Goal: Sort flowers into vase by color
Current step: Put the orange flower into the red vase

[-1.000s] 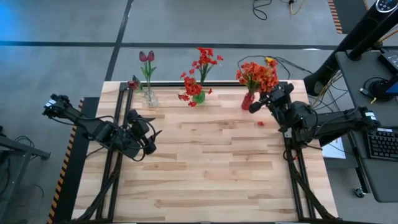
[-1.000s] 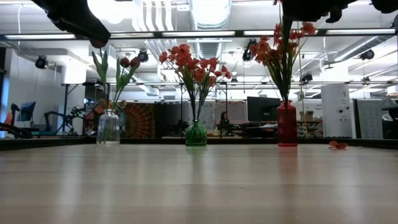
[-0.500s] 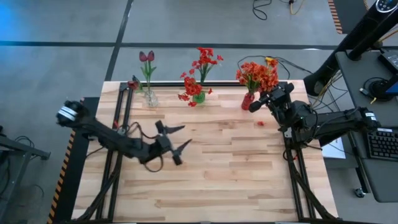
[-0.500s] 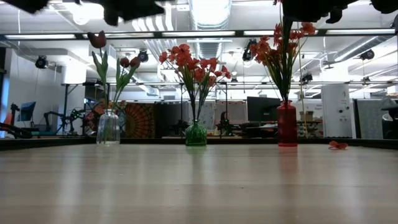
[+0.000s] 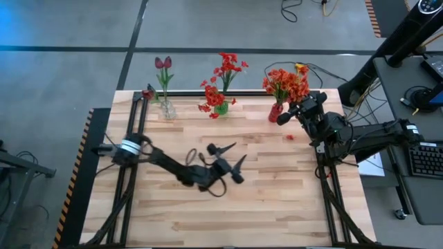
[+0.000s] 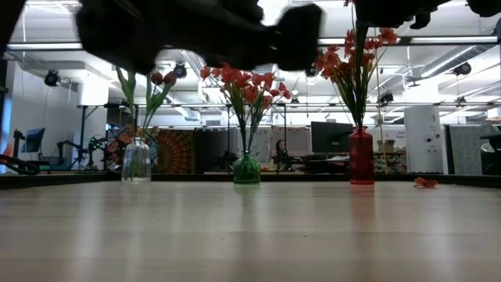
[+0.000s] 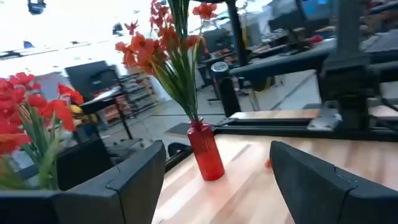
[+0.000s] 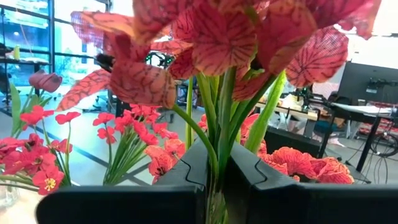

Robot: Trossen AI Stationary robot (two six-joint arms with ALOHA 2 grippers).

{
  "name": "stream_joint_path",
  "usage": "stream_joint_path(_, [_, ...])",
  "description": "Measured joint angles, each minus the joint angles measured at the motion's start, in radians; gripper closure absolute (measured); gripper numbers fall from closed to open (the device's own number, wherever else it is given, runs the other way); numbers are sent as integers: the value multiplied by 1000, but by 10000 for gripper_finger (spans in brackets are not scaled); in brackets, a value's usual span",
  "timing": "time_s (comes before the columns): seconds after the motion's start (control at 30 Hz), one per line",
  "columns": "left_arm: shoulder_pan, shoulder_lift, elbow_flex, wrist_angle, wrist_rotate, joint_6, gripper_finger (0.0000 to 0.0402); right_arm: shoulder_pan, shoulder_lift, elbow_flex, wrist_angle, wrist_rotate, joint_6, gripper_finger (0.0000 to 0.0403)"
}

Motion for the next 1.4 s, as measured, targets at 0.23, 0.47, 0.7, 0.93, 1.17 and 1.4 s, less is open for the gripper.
stream_joint_path(0.23, [76, 224, 201, 122, 113, 58, 141, 0, 0, 0, 0, 0, -7, 383])
stream_joint_path(0.47, [143, 323, 321, 108, 197, 58, 173, 0, 0, 0, 0, 2, -57, 383])
stream_joint_path(0.7, [206, 333, 337, 95, 276, -1, 189, -8, 20, 0, 0, 2, -81, 383])
stream_joint_path(0.93, [215, 332, 336, 76, 250, -6, 190, -35, 56, 0, 2, 0, -76, 383])
stream_joint_path(1.17, [214, 332, 335, 68, 247, -6, 190, -72, 66, -1, 5, -68, -24, 383])
stream_joint_path(1.4, [213, 332, 334, 62, 193, -6, 190, -98, 67, -1, 4, -68, -29, 383])
